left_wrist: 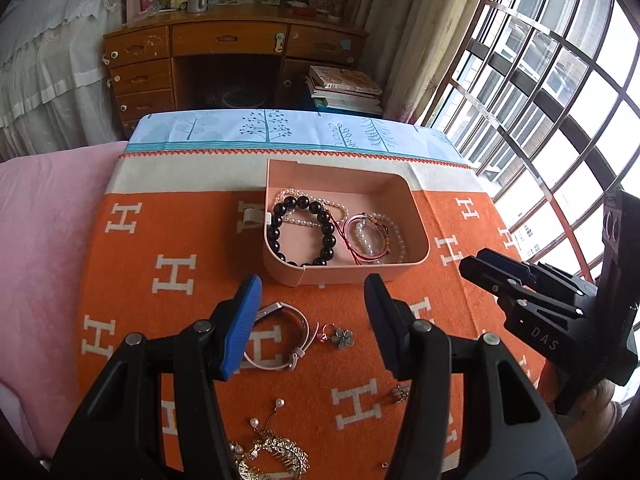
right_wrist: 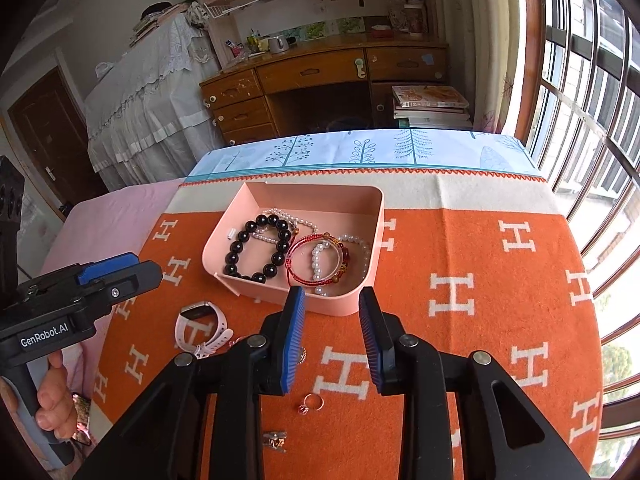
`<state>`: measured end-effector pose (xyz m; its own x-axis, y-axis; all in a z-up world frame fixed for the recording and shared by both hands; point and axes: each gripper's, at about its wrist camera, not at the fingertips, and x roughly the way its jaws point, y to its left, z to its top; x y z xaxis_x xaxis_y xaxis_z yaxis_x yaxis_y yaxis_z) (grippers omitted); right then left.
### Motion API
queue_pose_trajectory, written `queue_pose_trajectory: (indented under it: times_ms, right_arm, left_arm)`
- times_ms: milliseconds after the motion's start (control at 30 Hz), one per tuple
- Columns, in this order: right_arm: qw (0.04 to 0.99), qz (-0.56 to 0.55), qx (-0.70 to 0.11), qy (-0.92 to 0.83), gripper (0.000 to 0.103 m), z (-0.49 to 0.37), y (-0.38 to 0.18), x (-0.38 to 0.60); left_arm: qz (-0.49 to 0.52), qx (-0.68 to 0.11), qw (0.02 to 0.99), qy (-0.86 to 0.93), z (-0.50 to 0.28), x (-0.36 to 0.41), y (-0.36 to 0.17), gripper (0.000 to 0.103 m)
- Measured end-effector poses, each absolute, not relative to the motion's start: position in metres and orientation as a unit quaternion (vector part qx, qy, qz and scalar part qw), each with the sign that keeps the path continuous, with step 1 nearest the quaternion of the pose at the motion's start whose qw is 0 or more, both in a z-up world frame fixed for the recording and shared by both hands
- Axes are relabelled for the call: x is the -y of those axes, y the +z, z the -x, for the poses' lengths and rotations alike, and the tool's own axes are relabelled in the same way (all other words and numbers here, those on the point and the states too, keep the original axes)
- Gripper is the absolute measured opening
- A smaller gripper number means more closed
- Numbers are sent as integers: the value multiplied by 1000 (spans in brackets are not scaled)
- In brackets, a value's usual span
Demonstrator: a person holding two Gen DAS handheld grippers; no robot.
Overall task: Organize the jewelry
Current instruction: 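Lower both bracelets into the pink tray and open both tools, then grasp the rhinestone hair comb with the left tool while the right grasps the pearl pin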
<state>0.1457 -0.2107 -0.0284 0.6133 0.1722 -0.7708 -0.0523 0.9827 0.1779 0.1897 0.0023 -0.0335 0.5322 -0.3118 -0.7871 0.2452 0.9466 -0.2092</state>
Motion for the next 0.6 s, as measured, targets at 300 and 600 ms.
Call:
queue_pose_trajectory:
  times_ms: [300,600]
  right_arm:
    - [894,-62,-435,90,33,-93,-24,199]
    - [889,-51,-439,117,33,-43,-37,181]
  left_arm:
    - [-1,-438,884,-161,-132,-24,-25,50]
    - [-18,-435,886,-161,-86,-48,-37,50]
